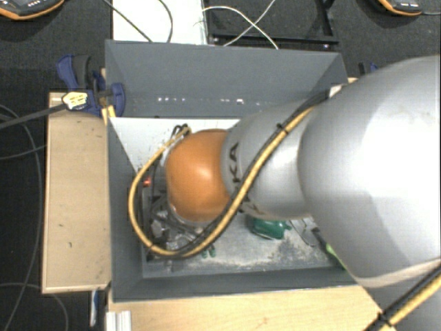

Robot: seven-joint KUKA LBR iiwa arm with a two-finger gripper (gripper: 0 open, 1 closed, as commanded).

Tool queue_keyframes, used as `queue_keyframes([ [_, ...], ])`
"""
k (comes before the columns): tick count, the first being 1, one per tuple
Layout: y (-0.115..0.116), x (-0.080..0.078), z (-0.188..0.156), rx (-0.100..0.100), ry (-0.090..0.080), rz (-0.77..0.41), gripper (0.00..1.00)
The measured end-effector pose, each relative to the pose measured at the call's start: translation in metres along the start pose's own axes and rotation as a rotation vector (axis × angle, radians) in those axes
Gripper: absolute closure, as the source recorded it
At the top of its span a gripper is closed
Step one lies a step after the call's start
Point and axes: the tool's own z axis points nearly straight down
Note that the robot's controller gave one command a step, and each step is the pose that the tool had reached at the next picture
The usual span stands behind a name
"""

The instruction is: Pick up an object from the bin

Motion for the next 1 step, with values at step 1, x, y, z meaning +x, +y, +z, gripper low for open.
queue_keyframes([
  [1,-0.0001,0.0000,0.0000,0.000,0.000,0.003,1.00],
])
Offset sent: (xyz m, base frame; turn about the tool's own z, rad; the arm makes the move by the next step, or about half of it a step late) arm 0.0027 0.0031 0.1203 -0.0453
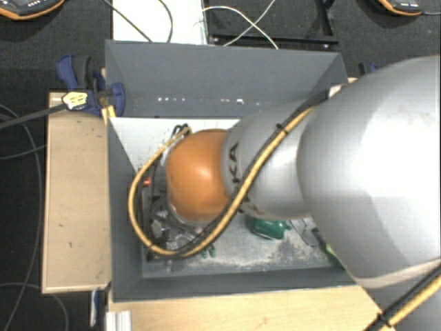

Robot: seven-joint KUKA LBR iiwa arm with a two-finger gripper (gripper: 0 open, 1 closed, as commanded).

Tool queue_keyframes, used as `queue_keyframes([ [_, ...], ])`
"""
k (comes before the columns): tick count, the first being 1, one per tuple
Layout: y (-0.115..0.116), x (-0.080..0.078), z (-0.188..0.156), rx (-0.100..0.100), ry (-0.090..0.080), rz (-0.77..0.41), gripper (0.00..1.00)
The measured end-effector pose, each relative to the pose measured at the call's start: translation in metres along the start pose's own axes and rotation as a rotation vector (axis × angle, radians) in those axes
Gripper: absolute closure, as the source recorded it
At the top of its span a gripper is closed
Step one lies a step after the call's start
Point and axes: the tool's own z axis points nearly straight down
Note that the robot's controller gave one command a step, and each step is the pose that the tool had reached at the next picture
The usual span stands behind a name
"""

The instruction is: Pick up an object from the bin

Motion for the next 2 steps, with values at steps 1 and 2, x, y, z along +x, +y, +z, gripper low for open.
queue_keyframes([
  [1,0.001,-0.002,-0.092,0.002,0.005,-0.036,1.00],
  [2,-0.002,-0.009,-0.122,0.001,0.002,-0.040,1.00],
])
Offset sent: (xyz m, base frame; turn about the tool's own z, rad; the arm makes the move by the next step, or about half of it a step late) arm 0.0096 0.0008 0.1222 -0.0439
